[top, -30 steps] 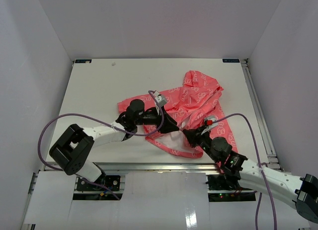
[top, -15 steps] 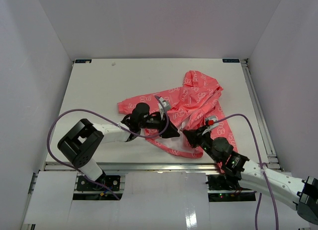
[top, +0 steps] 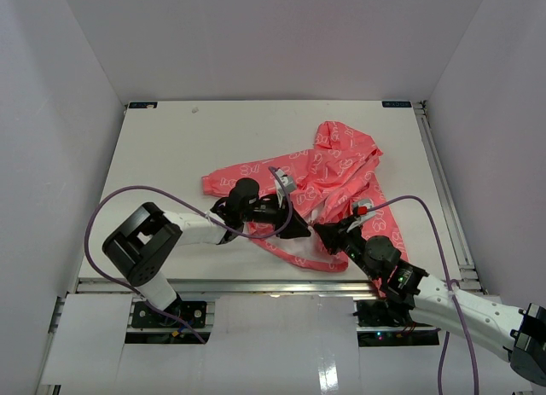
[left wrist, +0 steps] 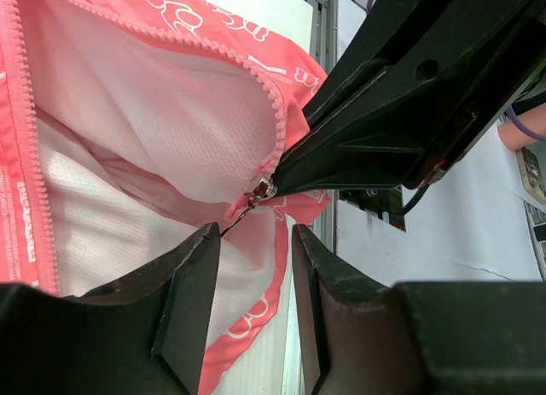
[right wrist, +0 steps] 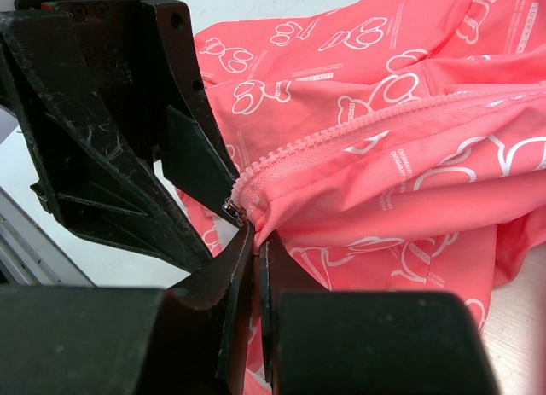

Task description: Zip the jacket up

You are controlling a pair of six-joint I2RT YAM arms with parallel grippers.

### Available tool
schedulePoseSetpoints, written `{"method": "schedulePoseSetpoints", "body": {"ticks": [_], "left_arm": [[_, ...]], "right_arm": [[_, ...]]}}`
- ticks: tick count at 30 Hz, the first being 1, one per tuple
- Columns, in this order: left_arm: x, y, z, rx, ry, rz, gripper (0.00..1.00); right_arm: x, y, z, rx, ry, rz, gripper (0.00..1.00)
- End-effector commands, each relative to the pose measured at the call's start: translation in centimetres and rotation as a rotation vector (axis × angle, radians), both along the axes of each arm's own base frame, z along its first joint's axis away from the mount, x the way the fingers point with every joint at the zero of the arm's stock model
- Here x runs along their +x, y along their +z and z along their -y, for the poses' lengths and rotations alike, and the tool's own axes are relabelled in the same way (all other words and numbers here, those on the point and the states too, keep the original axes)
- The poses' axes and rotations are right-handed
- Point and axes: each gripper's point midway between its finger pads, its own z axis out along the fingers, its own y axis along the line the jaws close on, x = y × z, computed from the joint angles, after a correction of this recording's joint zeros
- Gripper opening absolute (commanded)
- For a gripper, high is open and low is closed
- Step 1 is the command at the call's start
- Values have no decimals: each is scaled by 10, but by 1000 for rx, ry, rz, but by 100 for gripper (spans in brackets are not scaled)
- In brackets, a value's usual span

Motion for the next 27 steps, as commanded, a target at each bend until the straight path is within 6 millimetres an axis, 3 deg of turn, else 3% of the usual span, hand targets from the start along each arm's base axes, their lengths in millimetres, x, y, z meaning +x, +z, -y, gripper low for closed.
{"method": "schedulePoseSetpoints", "body": {"ticks": [1, 11, 24, 27], "left_arm": [[0, 9, 5, -34, -21, 31, 43], [4, 7, 7, -19, -8, 13, 2], [15, -6, 1, 49, 86, 1, 0], [20, -1, -3, 63, 126, 23, 0]], "right_arm": [[1, 40, -7, 102, 17, 53, 8], [-1, 45, -7, 120, 22, 57, 8], [-2, 56, -3, 127, 15, 63, 8], [-4, 52, -4, 101, 26, 47, 8]]}}
